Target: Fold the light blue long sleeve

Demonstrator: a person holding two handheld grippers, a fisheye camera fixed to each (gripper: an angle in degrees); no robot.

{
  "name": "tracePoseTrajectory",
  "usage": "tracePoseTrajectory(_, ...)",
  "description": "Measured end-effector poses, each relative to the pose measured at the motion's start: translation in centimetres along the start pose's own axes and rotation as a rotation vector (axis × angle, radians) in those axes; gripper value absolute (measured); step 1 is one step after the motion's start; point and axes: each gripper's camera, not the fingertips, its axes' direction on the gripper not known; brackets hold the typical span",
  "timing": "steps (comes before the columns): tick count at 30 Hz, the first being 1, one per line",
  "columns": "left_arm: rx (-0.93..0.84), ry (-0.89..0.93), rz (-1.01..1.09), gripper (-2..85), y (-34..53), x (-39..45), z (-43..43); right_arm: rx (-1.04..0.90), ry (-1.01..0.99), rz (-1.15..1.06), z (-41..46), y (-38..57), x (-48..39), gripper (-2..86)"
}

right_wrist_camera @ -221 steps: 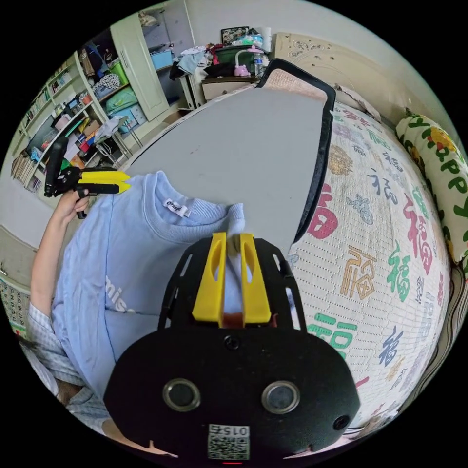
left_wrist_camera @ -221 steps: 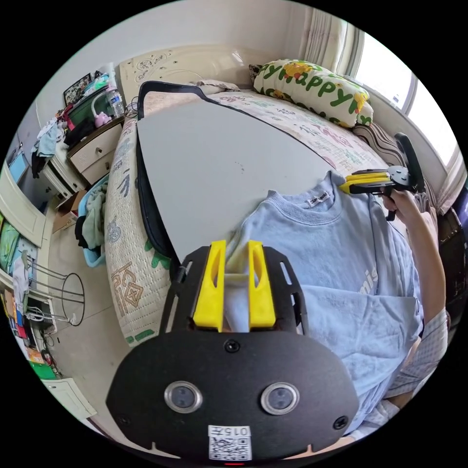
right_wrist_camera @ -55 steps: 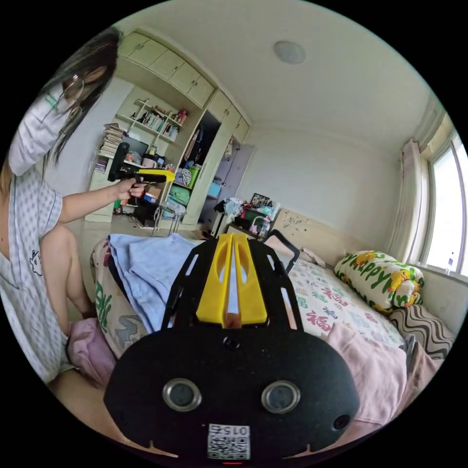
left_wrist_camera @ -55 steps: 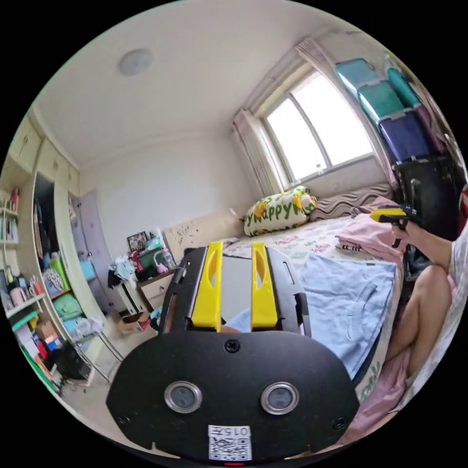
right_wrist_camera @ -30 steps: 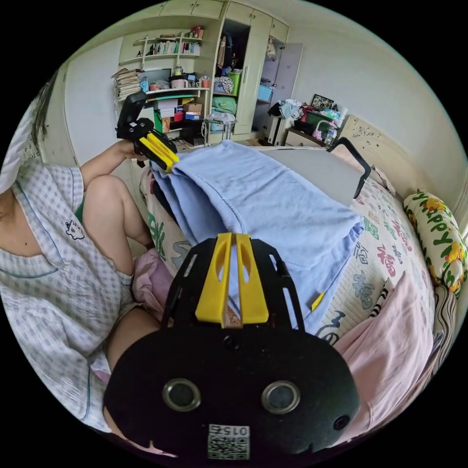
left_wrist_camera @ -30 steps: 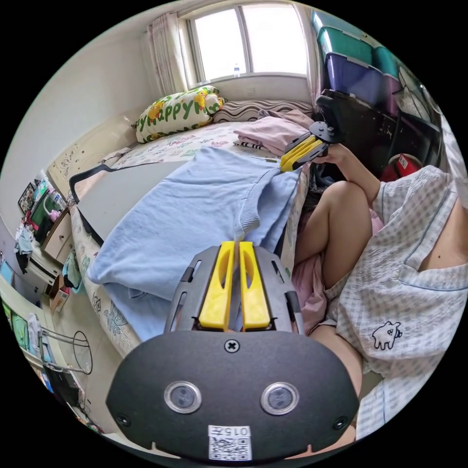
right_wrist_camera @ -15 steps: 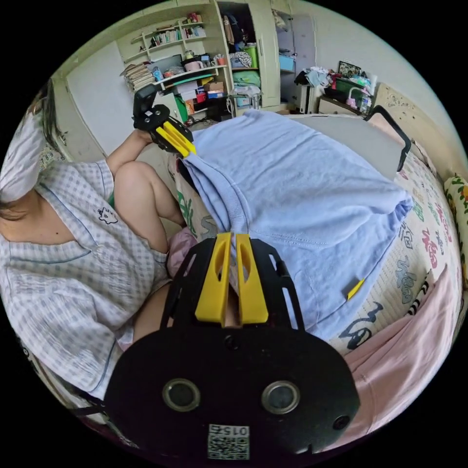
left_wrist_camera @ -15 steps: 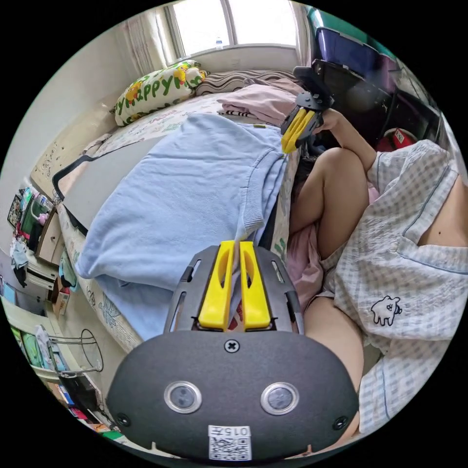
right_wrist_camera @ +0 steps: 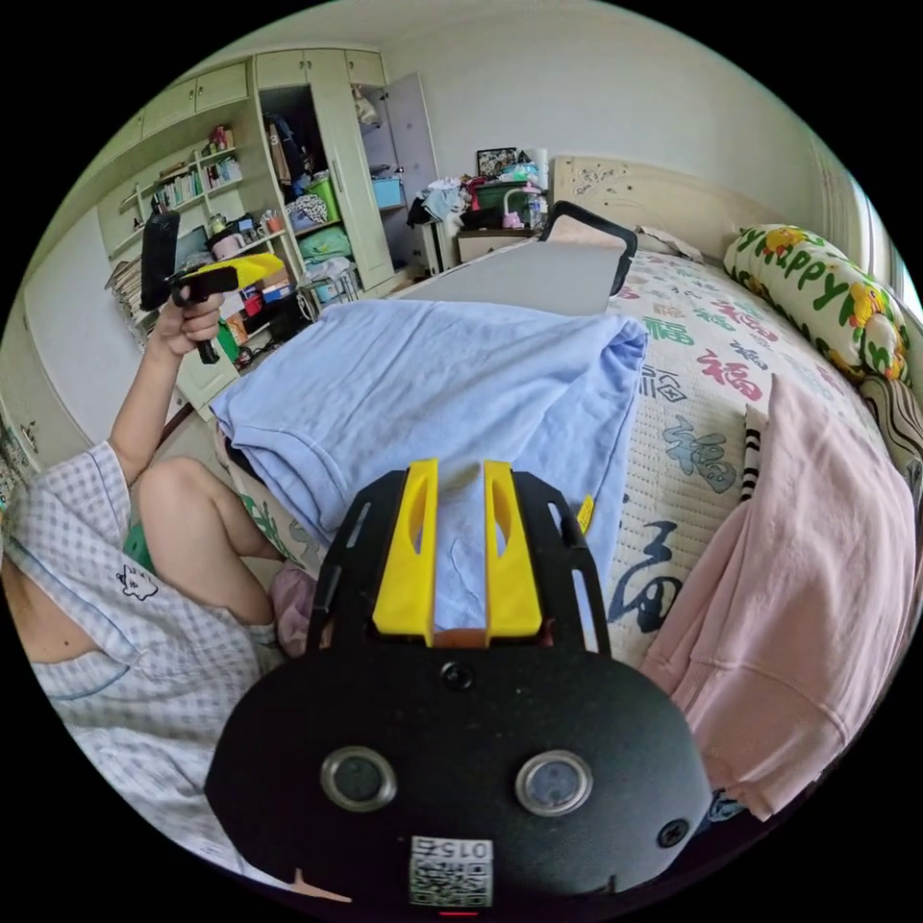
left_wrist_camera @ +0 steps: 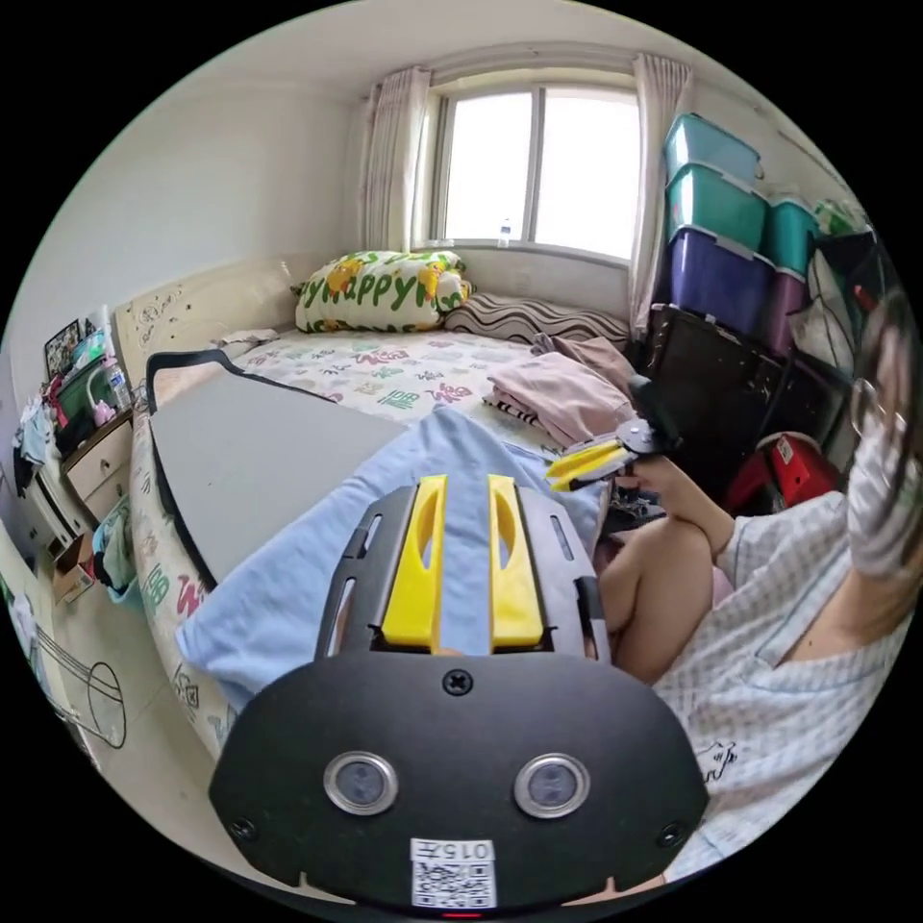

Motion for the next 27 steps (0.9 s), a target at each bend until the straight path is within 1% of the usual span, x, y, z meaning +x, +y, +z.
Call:
tracePoseTrajectory(2, -0.077, 0.01, -0.021, 7.1, -5.0, -0.9, 5.7, -0.029, -0.017, 0.006, 1.0, -0.4, 0.6, 7.3)
tracePoseTrajectory(3, -0.093, 0.017, -0.023, 7.2, -6.2, -1.1, 7.2, -0.031, -0.015, 0.004, 1.0, -0.4, 0.6, 7.0)
tracePoseTrajectory(5, -0.16, 0.019, -0.048, 7.5, -10.8, -1.5, 13.5, -0.034, 0.047, -0.03, 0.8, -0.2, 0.5, 4.3)
tracePoseTrajectory(6, -0.181, 0.02, -0.062, 7.6, -11.9, -1.6, 15.2, -0.031, 0.058, -0.039, 0.6, -0.1, 0.6, 3.6)
tracePoseTrajectory(8, -0.263, -0.039, -0.077, 8.0, -15.7, -1.7, 21.8, -0.011, 0.025, -0.044, 0.0, 0.5, 1.3, 0.8)
tracePoseTrajectory(11, -0.344, -0.132, -0.145, 8.4, -18.6, -2.9, 28.9, 0.008, -0.03, -0.022, -0.8, 1.3, 2.9, -0.4)
tracePoseTrajectory(14, -0.45, -0.148, -0.19, 7.7, -19.4, -4.4, 34.4, 0.023, -0.055, -0.023, -1.9, 2.3, 4.0, -0.8)
tracePoseTrajectory(16, -0.501, -0.146, -0.186, 5.9, -19.4, -4.7, 36.7, 0.029, -0.062, -0.04, -2.6, 2.9, 4.4, -0.9)
tracePoseTrajectory(19, -0.519, -0.172, -0.151, 3.9, -19.3, -4.6, 38.5, 0.041, -0.072, -0.087, -4.3, 3.9, 4.5, -0.9)
tracePoseTrajectory(20, -0.503, -0.204, -0.137, 3.4, -19.4, -4.5, 38.5, 0.038, -0.152, -0.14, -5.2, 4.3, 4.2, -0.9)
tracePoseTrajectory(22, -0.488, -0.203, -0.128, 3.2, -19.3, -4.7, 38.4, 0.109, -0.27, -0.161, -6.8, 4.9, 4.2, -0.9)
tracePoseTrajectory(24, -0.501, -0.18, -0.122, 3.2, -18.9, -5.3, 38.6, 0.108, -0.135, -0.152, -7.2, 5.0, 4.1, -0.9)
tracePoseTrajectory(25, -0.494, -0.163, -0.136, 3.4, -18.7, -5.8, 38.5, 0.1, -0.023, -0.127, -6.9, 5.0, 4.2, -0.7)
tracePoseTrajectory(26, -0.475, -0.142, -0.146, 3.7, -18.6, -6.3, 38.2, 0.075, 0.017, -0.103, -6.4, 5.1, 4.7, -0.6)
tracePoseTrajectory(27, -0.465, -0.132, -0.147, 3.9, -18.5, -6.5, 37.9, 0.058, 0.014, -0.091, -6.3, 5.1, 5.1, -0.4)
